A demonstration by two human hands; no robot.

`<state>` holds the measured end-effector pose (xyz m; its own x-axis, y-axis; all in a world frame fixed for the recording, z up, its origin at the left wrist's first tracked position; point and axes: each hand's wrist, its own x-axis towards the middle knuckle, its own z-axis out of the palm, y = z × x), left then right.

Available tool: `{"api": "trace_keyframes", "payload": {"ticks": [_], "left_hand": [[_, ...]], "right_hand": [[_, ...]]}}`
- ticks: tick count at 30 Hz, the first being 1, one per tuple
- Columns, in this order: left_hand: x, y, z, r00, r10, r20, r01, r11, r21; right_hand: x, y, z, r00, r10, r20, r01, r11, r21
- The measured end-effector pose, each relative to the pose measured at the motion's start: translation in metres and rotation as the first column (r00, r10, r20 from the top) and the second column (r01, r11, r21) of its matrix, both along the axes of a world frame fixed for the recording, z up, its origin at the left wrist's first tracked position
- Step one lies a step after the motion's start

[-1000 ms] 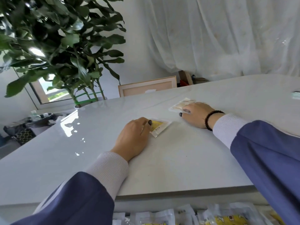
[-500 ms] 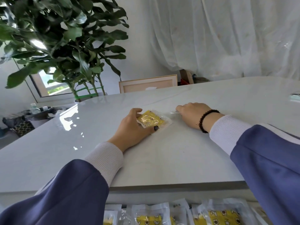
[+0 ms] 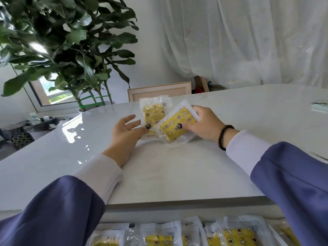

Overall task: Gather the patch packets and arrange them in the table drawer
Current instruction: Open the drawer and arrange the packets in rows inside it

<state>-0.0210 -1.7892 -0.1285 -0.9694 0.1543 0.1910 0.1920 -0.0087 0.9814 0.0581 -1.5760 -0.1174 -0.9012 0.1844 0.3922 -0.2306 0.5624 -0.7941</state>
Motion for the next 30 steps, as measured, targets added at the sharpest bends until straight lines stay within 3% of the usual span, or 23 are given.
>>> {"api": "trace_keyframes", "payload": {"ticks": [2,6,8,12,15,16,21,25,27,30], "left_hand": [[0.003,0.001,0.001,0.999,-0.036,-0.029,0.037,0.999,0.035],[0.008,0.007,0.002,0.985,-0.030,-0.172,0.013,0.995,-0.096],[0.011,0.009,0.004,0.981,-0.064,-0.185,0.042,0.992,-0.122],[0.021,0.010,0.003,0.944,-0.285,-0.167,0.237,0.936,-0.260],[0.022,0.012,0.002,0.927,-0.289,-0.238,0.141,0.859,-0.493],[0.021,0.013,0.002,0.934,-0.247,-0.257,0.089,0.860,-0.503],[0.010,0.008,-0.001,0.967,-0.037,-0.250,-0.034,0.962,-0.273],[0.010,0.005,-0.001,0.978,-0.130,-0.164,0.096,0.975,-0.198],[0.012,0.007,-0.003,0.944,-0.191,-0.270,0.089,0.934,-0.347],[0.017,0.013,-0.007,0.813,-0.366,-0.453,-0.021,0.759,-0.651]], "right_hand": [[-0.003,0.000,-0.002,1.000,-0.013,-0.013,0.014,0.996,0.082],[-0.007,-0.003,-0.001,0.984,-0.107,-0.141,0.142,0.954,0.265],[-0.006,-0.007,-0.001,0.989,-0.089,-0.119,0.114,0.968,0.224],[-0.004,-0.008,-0.005,0.998,-0.053,-0.015,0.054,0.996,0.068],[-0.003,-0.008,-0.006,0.998,-0.028,-0.061,0.028,1.000,0.013],[-0.002,-0.008,-0.005,0.998,-0.001,-0.065,0.001,1.000,0.005],[-0.001,-0.007,-0.006,0.995,0.070,-0.069,-0.067,0.997,0.046],[-0.003,-0.004,-0.006,0.991,0.105,-0.078,-0.107,0.994,-0.015],[-0.003,-0.004,-0.007,0.989,0.100,-0.107,-0.095,0.994,0.048],[0.001,-0.005,-0.006,0.992,0.090,-0.091,-0.068,0.973,0.222]]}}
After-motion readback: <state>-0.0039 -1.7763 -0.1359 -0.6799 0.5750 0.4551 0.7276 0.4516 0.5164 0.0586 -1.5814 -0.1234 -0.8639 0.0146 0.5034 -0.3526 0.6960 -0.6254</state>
